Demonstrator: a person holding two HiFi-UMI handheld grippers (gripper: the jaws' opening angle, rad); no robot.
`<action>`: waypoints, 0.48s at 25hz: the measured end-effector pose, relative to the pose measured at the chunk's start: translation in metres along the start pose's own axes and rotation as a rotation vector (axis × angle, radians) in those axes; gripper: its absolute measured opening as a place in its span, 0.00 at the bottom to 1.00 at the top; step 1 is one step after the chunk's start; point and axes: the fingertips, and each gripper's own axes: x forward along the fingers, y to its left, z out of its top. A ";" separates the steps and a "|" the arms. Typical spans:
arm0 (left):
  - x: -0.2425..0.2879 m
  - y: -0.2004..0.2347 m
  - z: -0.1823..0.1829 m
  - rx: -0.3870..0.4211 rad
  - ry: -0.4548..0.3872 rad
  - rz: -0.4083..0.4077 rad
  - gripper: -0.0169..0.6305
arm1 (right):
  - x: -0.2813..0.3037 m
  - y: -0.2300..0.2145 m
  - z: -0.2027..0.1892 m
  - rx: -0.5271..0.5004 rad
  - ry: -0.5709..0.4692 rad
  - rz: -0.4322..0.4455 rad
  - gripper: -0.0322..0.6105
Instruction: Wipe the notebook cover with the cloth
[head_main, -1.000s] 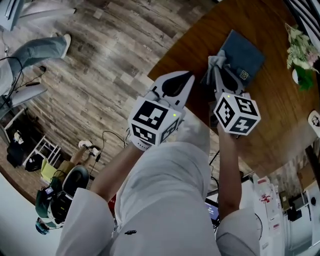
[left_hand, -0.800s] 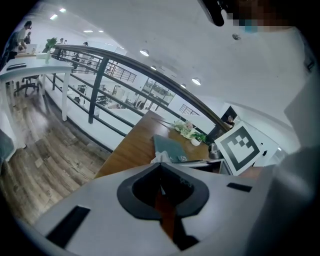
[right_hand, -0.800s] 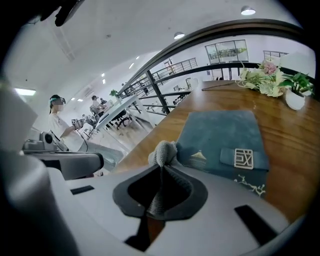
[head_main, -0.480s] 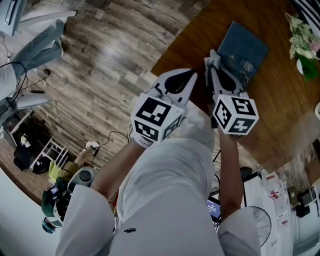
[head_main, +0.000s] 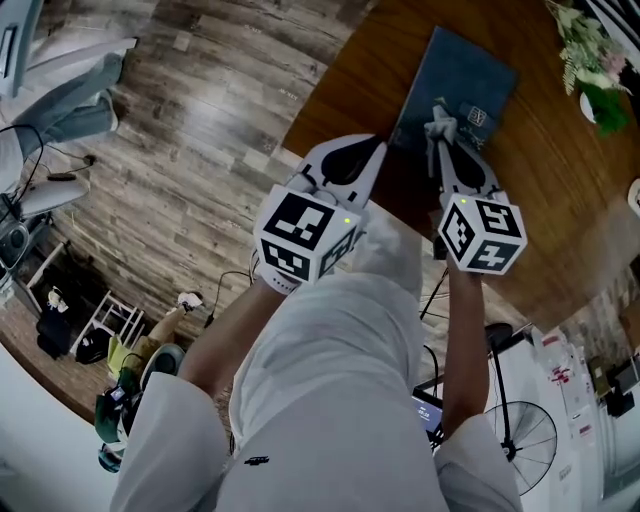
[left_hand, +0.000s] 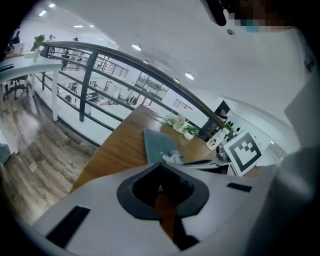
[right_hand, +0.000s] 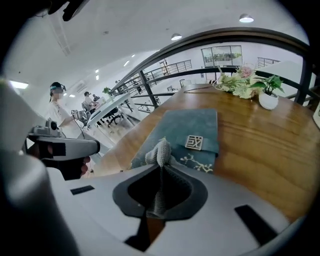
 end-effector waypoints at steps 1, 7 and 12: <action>0.001 0.000 0.001 0.002 0.002 -0.001 0.06 | -0.003 -0.006 -0.001 0.001 0.007 -0.019 0.09; 0.004 -0.003 0.006 0.013 0.005 -0.004 0.06 | -0.019 -0.039 -0.006 0.038 0.027 -0.098 0.09; 0.004 0.000 0.010 0.012 -0.006 0.009 0.06 | -0.030 -0.050 -0.005 0.011 0.051 -0.136 0.09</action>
